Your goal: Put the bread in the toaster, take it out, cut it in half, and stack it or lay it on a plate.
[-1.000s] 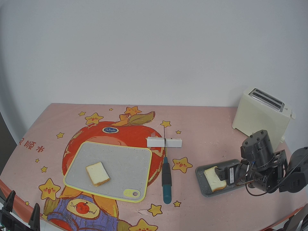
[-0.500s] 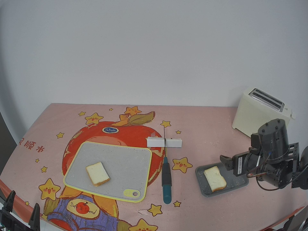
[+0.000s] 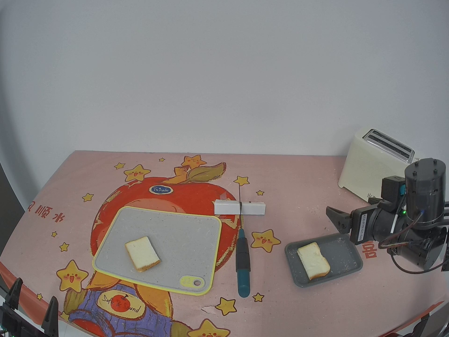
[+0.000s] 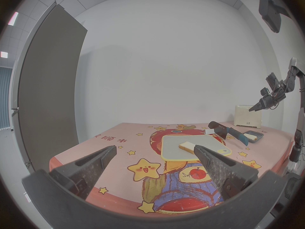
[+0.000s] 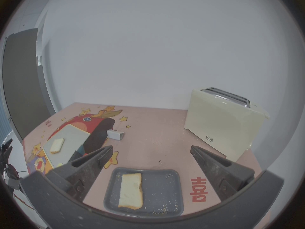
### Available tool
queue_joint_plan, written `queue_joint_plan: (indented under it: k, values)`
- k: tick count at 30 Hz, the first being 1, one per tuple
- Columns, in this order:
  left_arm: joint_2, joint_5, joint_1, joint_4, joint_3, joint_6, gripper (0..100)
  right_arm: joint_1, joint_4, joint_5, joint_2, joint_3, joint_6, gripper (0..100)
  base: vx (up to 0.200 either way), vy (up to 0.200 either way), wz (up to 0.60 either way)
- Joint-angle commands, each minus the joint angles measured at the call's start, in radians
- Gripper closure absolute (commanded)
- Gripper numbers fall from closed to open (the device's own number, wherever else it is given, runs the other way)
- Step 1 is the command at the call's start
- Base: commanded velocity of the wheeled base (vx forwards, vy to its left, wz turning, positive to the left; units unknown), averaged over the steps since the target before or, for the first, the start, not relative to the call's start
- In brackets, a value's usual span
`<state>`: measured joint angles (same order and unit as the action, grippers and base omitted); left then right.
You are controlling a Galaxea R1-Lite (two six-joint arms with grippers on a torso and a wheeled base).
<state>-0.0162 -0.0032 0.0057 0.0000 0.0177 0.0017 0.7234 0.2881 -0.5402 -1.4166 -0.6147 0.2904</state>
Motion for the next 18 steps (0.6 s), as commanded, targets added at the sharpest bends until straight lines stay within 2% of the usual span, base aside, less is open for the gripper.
queue_joint_plan:
  k: [1, 12, 13, 15, 18]
  values:
    - [0.016, 0.0, 0.0, 0.0, -0.018, 0.0, 0, -0.018, 0.0, 0.0, 0.067, 0.006, -0.002, 0, 0.0, 0.0, 0.0]
    - [0.016, 0.0, 0.0, 0.0, -0.018, 0.0, 0, -0.142, -0.006, 0.0, 0.122, -0.014, -0.024, 0, 0.0, 0.0, 0.0]
    - [0.016, 0.0, -0.001, 0.0, -0.018, 0.0, 0, -0.196, -0.006, 0.0, 0.127, -0.011, -0.033, 0, 0.0, 0.0, 0.0]
    - [0.016, 0.0, -0.001, 0.0, -0.018, 0.001, 0, -0.213, -0.004, -0.001, 0.128, -0.008, -0.034, 0, 0.0, 0.0, 0.0]
    - [0.016, 0.002, -0.001, -0.003, -0.018, 0.003, 0, -0.291, -0.006, -0.001, 0.183, 0.036, -0.036, 0, 0.0, 0.0, 0.0]
